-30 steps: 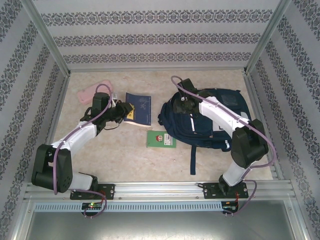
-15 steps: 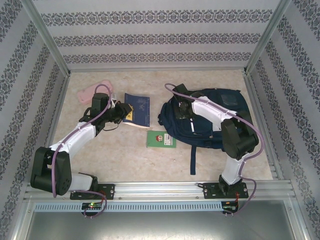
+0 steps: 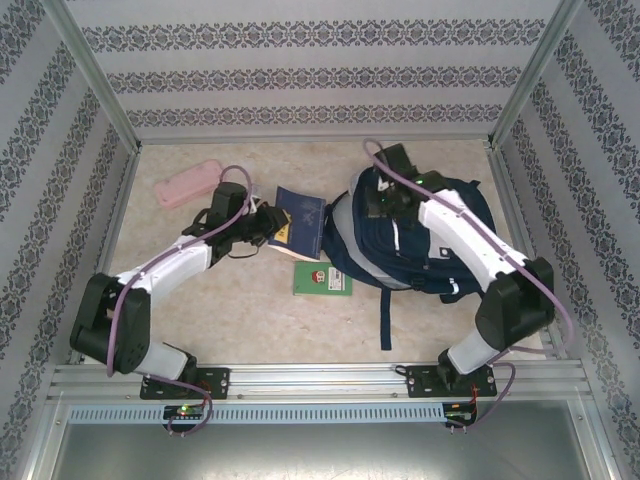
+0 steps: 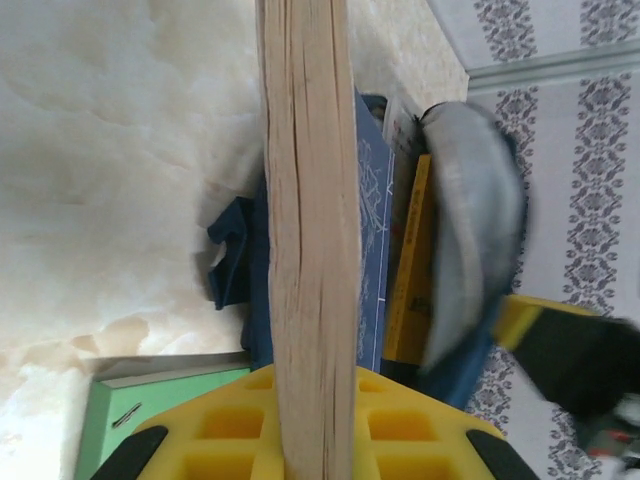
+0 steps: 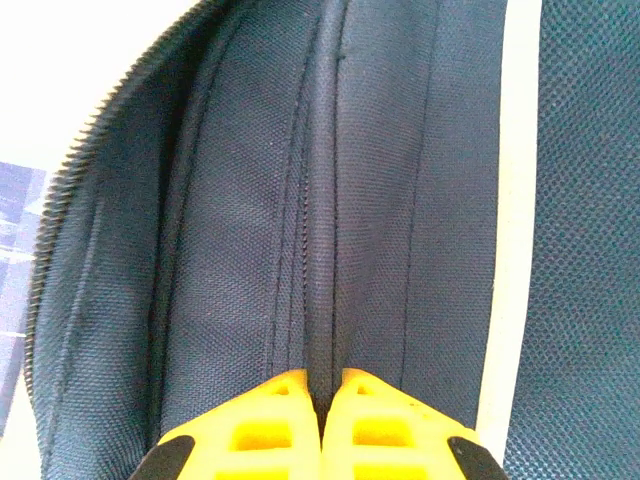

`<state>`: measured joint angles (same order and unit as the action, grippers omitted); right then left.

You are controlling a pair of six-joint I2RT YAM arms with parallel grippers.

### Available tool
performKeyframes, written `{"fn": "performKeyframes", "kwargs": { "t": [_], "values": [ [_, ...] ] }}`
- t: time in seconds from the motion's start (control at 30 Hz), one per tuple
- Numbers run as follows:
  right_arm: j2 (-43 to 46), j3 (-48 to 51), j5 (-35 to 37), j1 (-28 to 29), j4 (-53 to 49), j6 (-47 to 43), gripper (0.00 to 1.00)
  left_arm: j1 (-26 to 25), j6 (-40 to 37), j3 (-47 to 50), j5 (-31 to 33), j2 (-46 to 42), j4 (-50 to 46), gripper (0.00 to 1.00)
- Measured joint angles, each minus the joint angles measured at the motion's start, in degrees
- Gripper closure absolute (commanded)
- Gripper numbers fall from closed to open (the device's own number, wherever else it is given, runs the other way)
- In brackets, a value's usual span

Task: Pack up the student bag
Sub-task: Place the book in the student bag.

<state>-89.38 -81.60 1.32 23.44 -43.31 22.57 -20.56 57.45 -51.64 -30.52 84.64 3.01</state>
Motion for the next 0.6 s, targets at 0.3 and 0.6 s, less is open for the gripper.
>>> {"fn": "performKeyframes", "kwargs": {
  "t": [0.3,0.6],
  "values": [
    [4.3,-4.7,-15.0,-7.0,-1.1,4.2,1.0,-11.0,2.9,-11.3,5.5,14.2,7.8,1.0],
    [6.9,-4.6,-20.2,-10.0,-2.3,7.2,1.0,-20.3,5.4,-30.0,9.2,33.7,11.1,1.0]
  ]
}}
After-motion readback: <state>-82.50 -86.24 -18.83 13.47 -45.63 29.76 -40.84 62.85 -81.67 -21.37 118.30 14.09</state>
